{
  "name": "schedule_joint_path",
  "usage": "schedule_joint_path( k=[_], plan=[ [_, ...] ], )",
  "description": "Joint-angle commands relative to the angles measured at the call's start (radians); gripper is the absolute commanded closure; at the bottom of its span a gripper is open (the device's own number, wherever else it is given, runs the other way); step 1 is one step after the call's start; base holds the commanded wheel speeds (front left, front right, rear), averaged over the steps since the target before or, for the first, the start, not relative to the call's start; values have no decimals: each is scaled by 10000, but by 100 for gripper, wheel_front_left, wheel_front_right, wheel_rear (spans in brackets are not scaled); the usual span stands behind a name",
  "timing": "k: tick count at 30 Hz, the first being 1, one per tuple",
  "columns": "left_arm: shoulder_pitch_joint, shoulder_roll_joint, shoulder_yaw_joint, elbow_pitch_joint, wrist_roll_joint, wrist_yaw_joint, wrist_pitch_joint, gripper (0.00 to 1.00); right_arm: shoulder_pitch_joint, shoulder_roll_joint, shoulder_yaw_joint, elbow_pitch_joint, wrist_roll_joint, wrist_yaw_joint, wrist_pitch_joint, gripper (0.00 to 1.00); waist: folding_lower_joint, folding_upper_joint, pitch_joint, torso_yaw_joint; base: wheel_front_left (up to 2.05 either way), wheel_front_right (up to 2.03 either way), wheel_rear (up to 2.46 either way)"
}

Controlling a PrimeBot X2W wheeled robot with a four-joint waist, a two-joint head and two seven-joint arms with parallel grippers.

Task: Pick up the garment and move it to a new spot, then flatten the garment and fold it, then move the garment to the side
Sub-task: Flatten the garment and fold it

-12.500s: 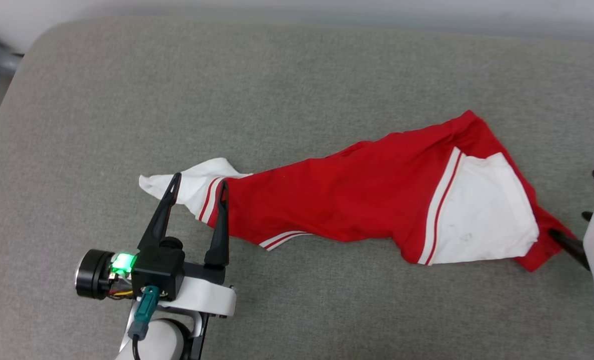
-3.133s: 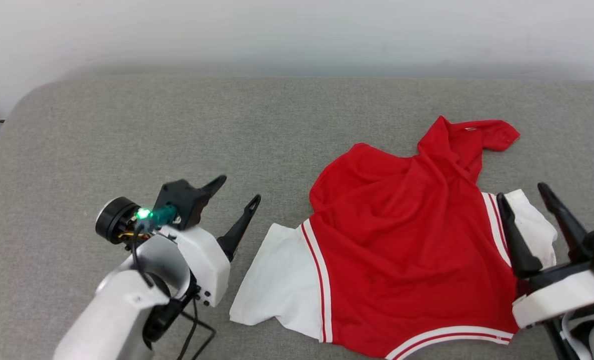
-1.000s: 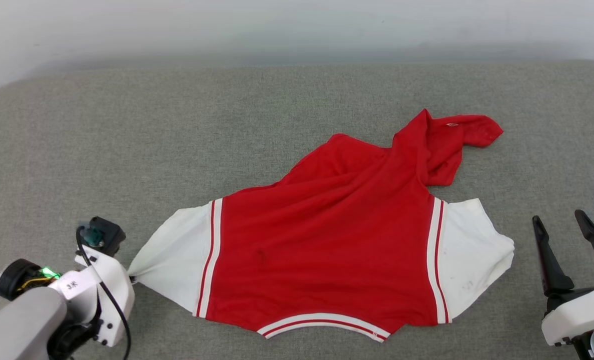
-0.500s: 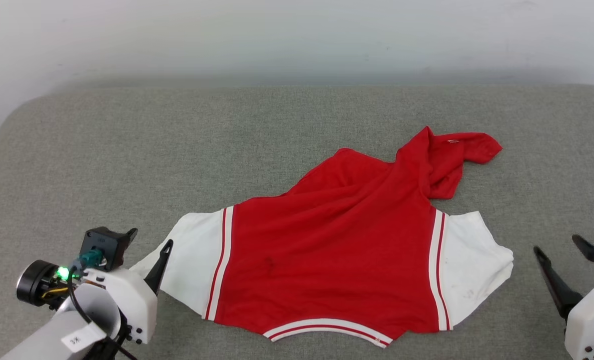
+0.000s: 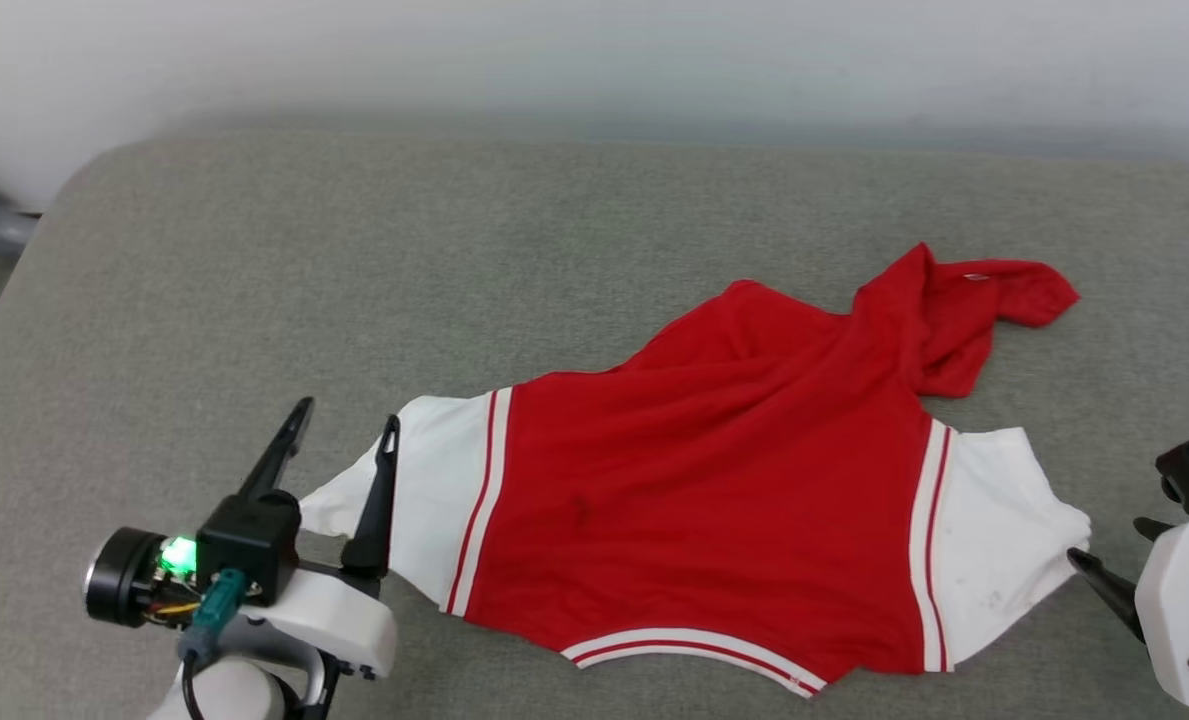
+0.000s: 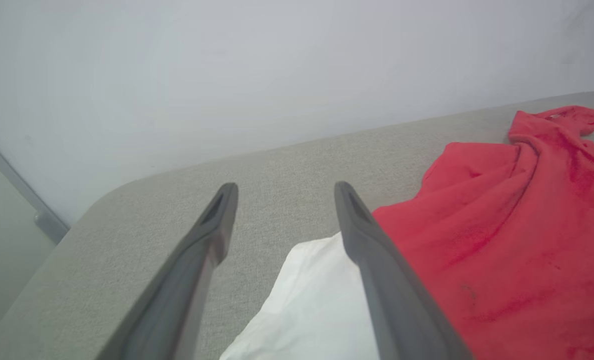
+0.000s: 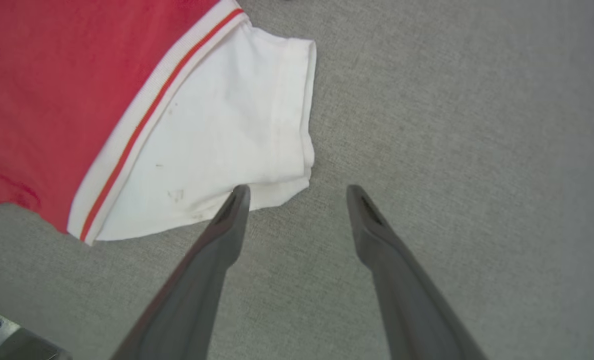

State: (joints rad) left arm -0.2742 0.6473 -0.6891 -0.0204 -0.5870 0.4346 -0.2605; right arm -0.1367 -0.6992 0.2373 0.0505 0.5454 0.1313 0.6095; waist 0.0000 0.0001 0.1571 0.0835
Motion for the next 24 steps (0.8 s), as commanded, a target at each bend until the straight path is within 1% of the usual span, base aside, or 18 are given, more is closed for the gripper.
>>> schedule_joint_path(
  k=[1, 3, 8, 11, 14, 15, 16, 19, 24],
  plan=[
    [241, -97, 91, -22, 165, 10, -48, 0, -201, -68, 98, 159, 48, -13, 81, 0, 0, -1, 171, 207, 0, 0, 0],
    [393, -435, 364, -173, 511, -48, -51, 0, -448, -102, 308, 556, 138, -11, 171, 0, 0, -1, 276, 378, 0, 0, 0],
    [740, -1105, 1061, -210, 1207, -372, -54, 0, -857, -46, 982, 1623, 146, -11, 69, 0, 0, -1, 505, 685, 0, 0, 0],
    [920, -1459, 1446, -219, 1582, -578, -55, 0, -802, 190, 1596, 2384, 296, -8, -4, 0, 0, -1, 575, 756, 0, 0, 0],
    [1099, -1766, 1801, -191, 1905, -792, -56, 0, -812, 286, 2121, 2778, 504, -7, -228, 0, 0, -1, 588, 717, 0, 0, 0],
    [1148, -1867, 1918, -206, 2000, -854, -56, 0, -845, 288, 2236, 2821, 601, 10, -358, 22, 0, -1, 582, 674, 0, 0, 0],
    [1211, -1955, 2037, -197, 2098, -918, -56, 0, -920, 277, 2317, 2849, 686, 9, -495, 100, 0, -1, 563, 620, 0, 0, 0],
    [1363, -2182, 2355, -171, 2359, -1119, -45, 0, -1151, 25, 2320, 2816, 726, 1, -1063, 100, 0, -1, 466, 428, 0, 0, 0],
    [1647, -2511, 2768, -57, 2719, -1450, -46, 0, -944, -386, 1805, 2370, 1073, -14, -1773, 100, 0, -1, 217, 126, 0, 0, 0]
  ],
)
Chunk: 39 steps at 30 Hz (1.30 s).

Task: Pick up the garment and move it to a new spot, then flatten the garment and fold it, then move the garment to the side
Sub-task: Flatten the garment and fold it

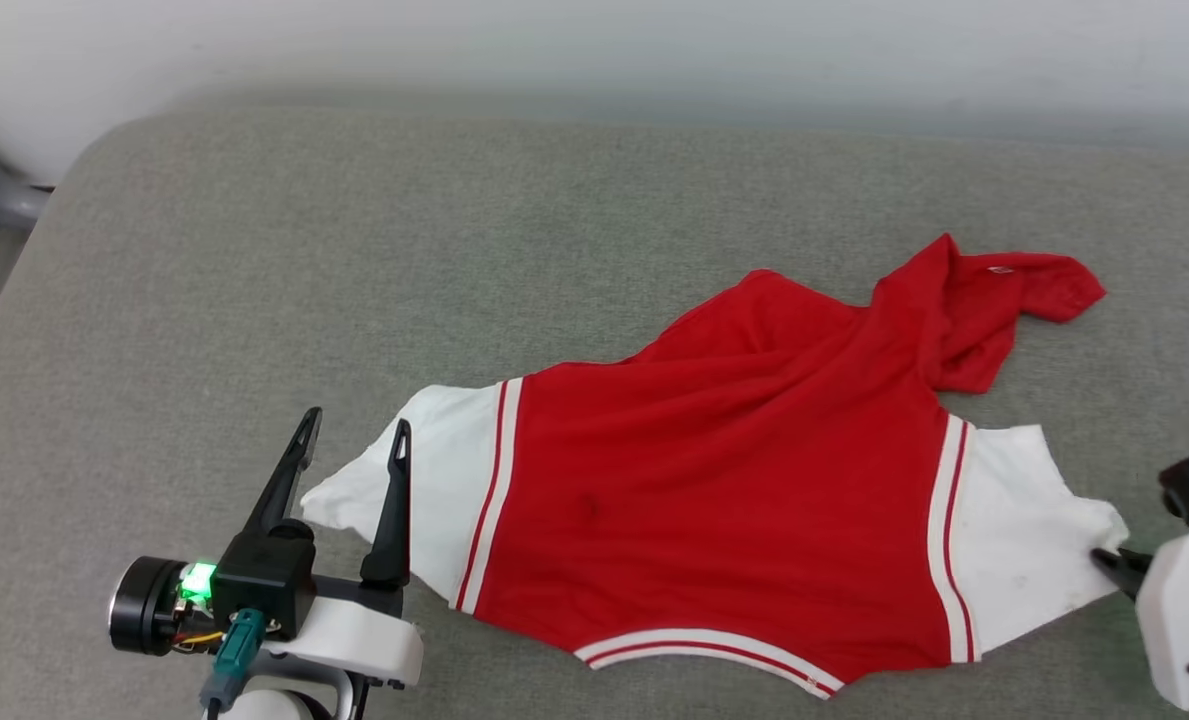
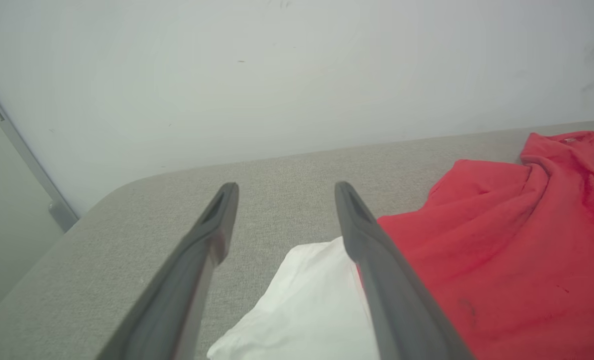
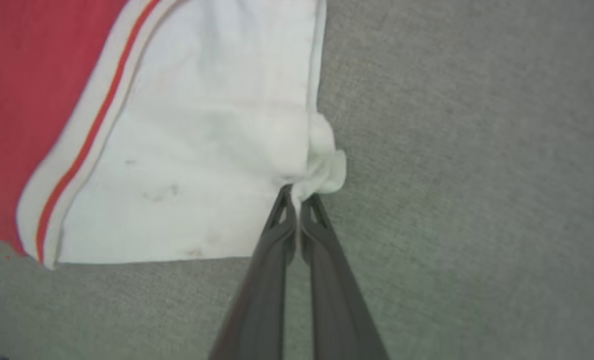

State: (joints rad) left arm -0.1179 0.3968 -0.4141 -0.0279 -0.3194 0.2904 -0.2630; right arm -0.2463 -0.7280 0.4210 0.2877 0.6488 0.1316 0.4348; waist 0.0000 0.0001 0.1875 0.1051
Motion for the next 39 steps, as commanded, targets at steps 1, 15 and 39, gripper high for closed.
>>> schedule_joint_path(
  k=[1, 15, 39],
  plan=[
    [135, -86, 104, 30, 111, -82, -21, 0, 300, -169, -181, -120, 147, -18, -73, 100, 0, -1, -129, -143, 0, 0, 0],
    [453, -638, 1000, 414, 703, -996, -22, 0, 2145, 101, -2300, 416, 631, -17, 88, 96, 0, -1, -271, -413, 0, 0, 0],
    [-1439, 1907, -122, 799, -2923, -4163, 7884, 0, 2698, 1574, -3836, -1484, -1366, -17, -676, 0, 0, -1, -930, -656, 0, 0, 0]
  ],
)
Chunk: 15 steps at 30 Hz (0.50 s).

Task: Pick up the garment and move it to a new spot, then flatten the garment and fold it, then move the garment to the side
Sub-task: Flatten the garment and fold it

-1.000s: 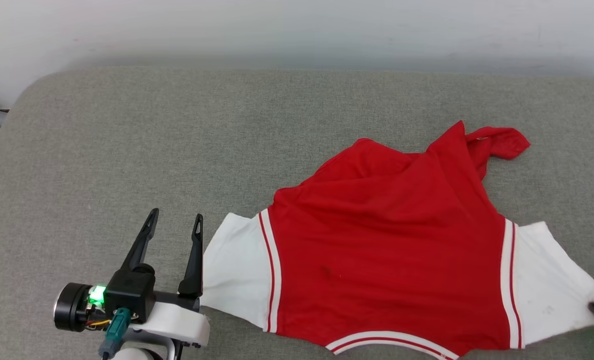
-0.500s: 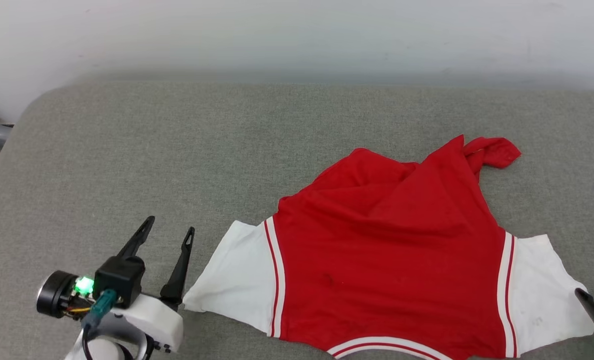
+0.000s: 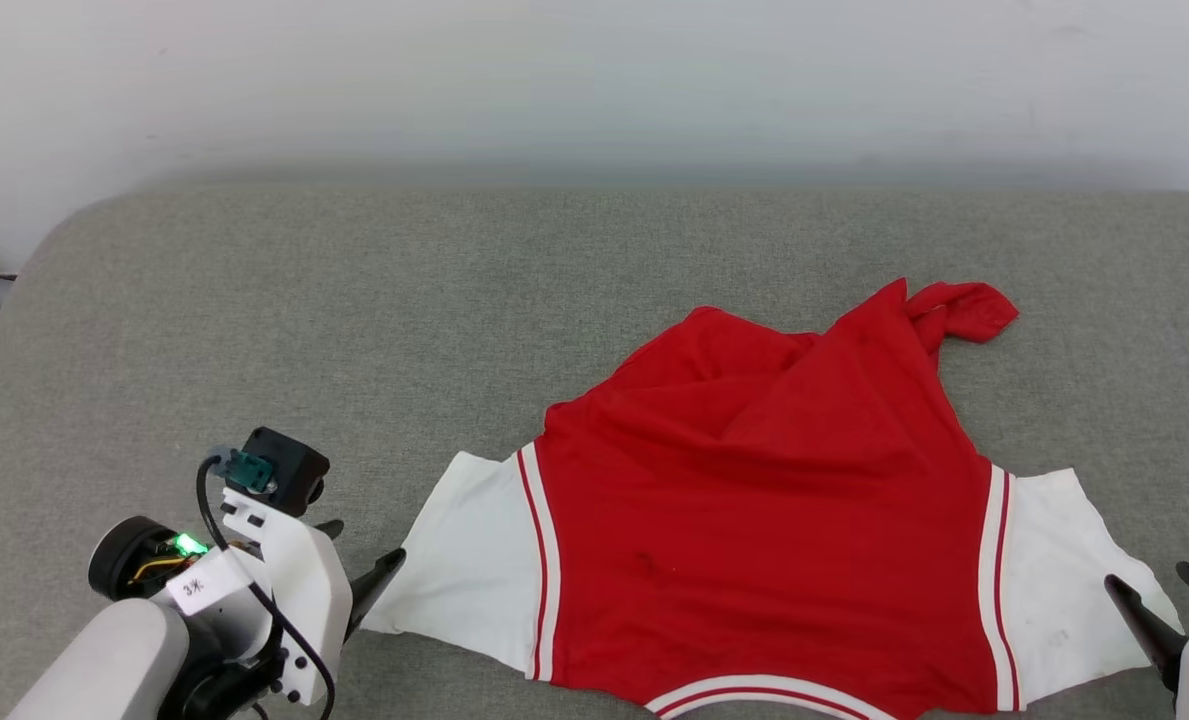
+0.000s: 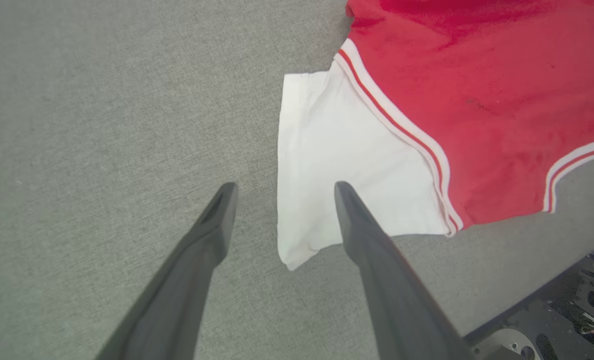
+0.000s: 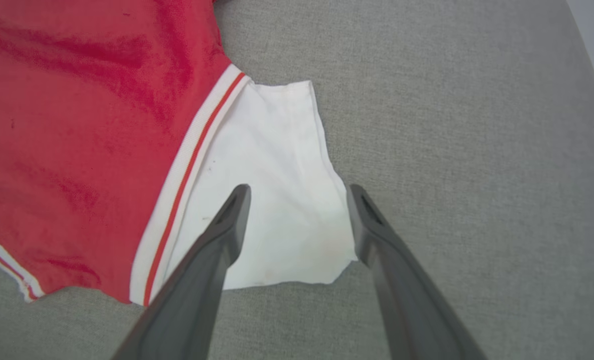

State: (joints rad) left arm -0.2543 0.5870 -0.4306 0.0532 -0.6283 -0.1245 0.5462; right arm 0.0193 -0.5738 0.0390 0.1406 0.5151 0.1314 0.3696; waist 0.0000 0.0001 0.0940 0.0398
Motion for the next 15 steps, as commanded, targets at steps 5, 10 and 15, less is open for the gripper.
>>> schedule_joint_path(
  k=[5, 10, 15],
  plan=[
    [-451, 395, -437, 290, -1113, -44, 1330, 0, -24, 210, -40, -262, -141, -15, 132, 0, 0, -1, 162, -185, 0, 0, 0],
    [-826, 654, -999, 916, -1532, -54, 1710, 0, -205, 315, 35, -363, -155, -15, 225, 0, 0, -1, 397, -423, 0, 0, 0],
    [-1114, 703, -1527, 1648, -1847, -55, 1589, 0, -393, 340, 129, -361, -122, -15, 242, 0, 0, -1, 608, -629, 0, 0, 0]
  ],
)
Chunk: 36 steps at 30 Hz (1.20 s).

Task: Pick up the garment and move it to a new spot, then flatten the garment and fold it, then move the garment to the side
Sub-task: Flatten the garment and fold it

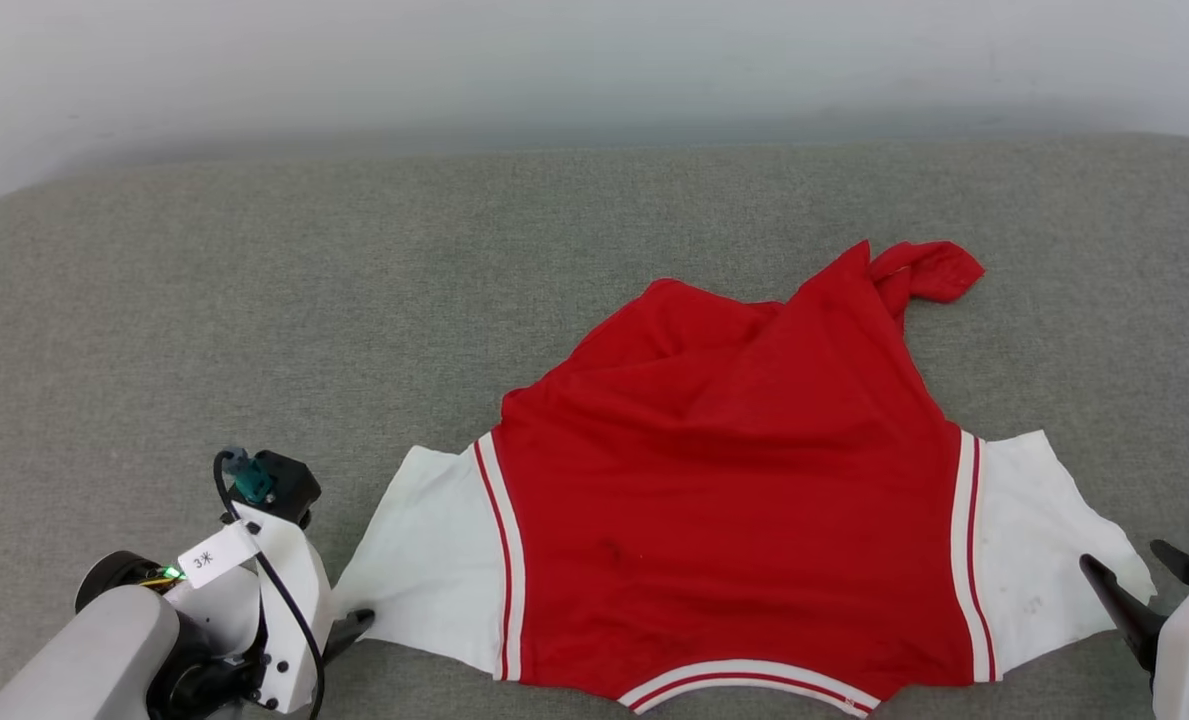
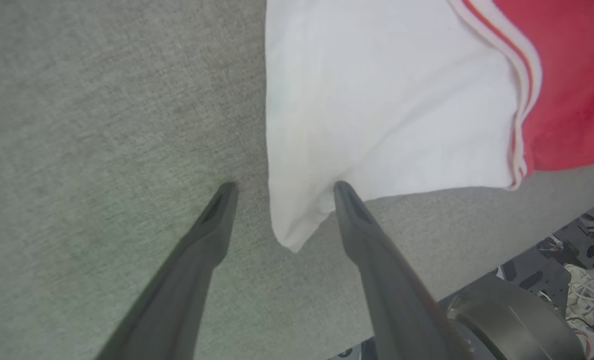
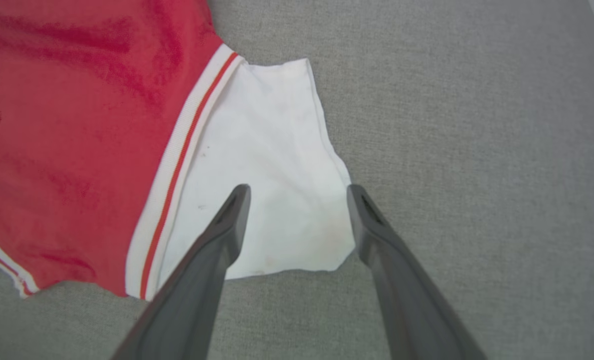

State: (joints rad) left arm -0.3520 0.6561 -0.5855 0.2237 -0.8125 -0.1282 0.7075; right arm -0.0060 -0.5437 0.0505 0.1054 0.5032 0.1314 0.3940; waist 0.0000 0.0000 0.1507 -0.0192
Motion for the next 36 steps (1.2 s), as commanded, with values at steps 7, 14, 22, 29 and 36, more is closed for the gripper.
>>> schedule_joint_path(
  k=[7, 14, 22, 29, 36],
  plan=[
    [-307, -119, -910, 1139, -2, 3, -337, 0, -298, 85, 160, 38, -13, -15, 20, 0, 0, 0, 228, -204, 0, 0, 0],
    [-286, 12, -2098, 1529, -55, 0, -903, 100, -404, -15, -80, -92, -25, -15, -94, 0, 0, 0, 181, -206, 0, 0, 0],
    [-914, 647, -1360, 760, -129, 87, -2679, 100, -371, -787, -309, -605, 45, -15, 546, 0, 0, 0, -37, -42, 0, 0, 0],
    [-701, 1018, -941, -510, 64, 608, -3447, 100, -447, -1528, 94, -916, 969, -15, 2152, 0, 0, 0, -109, 122, 0, 0, 0],
    [-688, 1034, -1052, -1339, 627, 1004, -3711, 100, -950, -1759, 801, -349, 1383, -15, 3290, 0, 0, 0, 37, 352, 0, 0, 0]
  ],
)
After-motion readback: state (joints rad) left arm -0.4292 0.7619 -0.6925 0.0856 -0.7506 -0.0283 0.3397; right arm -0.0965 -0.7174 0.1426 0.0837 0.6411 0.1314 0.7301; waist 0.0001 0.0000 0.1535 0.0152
